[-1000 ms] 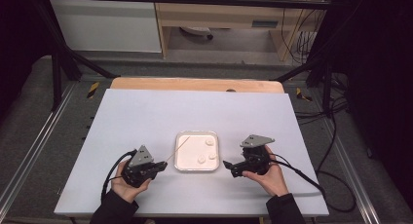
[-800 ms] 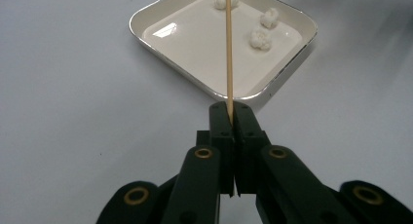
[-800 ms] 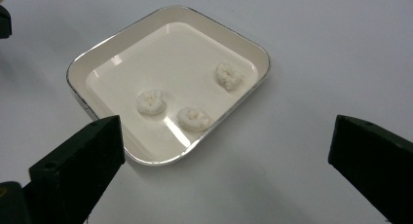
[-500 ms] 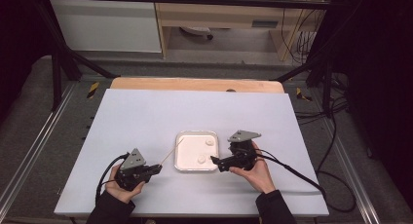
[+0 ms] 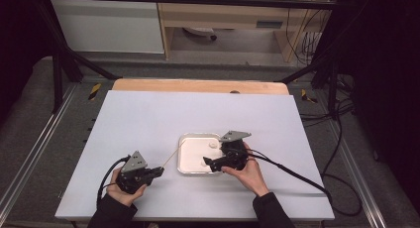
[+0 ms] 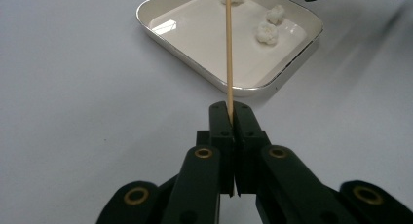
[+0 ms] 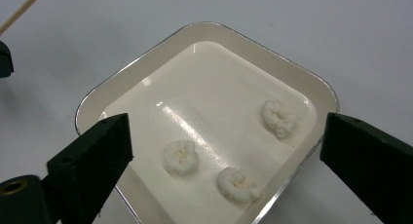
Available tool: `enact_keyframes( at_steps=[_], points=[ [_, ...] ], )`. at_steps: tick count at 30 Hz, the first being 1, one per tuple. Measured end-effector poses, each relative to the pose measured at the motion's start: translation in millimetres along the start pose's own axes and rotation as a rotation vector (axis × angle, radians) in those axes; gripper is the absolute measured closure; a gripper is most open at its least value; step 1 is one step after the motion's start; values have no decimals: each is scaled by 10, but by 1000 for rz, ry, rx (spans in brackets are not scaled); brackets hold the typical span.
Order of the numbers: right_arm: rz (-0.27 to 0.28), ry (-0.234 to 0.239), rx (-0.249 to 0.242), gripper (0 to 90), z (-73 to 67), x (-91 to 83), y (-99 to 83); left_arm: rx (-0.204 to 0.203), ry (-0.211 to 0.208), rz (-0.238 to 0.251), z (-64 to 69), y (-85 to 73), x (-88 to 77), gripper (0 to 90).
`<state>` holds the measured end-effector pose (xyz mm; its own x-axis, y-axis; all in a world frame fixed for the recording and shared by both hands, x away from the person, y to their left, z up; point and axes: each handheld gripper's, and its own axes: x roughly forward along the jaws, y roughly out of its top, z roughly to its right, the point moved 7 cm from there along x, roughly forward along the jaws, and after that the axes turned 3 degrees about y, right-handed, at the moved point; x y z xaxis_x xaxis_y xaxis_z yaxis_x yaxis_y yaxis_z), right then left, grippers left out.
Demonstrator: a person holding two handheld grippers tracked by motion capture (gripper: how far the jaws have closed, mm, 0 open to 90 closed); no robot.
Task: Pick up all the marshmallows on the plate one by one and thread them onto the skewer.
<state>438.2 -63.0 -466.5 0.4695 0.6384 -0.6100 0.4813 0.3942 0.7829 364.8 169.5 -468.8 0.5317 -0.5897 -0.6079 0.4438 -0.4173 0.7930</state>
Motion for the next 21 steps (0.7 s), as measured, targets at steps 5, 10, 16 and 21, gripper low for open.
enact_keyframes(
  at_steps=[5,10,16,21],
  points=[
    [-15,26,-30,170,-61,78,-24,7,-5,-5,16,-4,13,885],
    [-15,44,-29,233,-87,122,-52,7,-7,-4,21,-6,17,885],
    [-29,66,-32,335,-121,181,-107,6,-7,-2,22,-4,14,885],
    [-40,70,-29,425,-136,234,-152,6,-7,-2,23,-4,14,885]
  ],
)
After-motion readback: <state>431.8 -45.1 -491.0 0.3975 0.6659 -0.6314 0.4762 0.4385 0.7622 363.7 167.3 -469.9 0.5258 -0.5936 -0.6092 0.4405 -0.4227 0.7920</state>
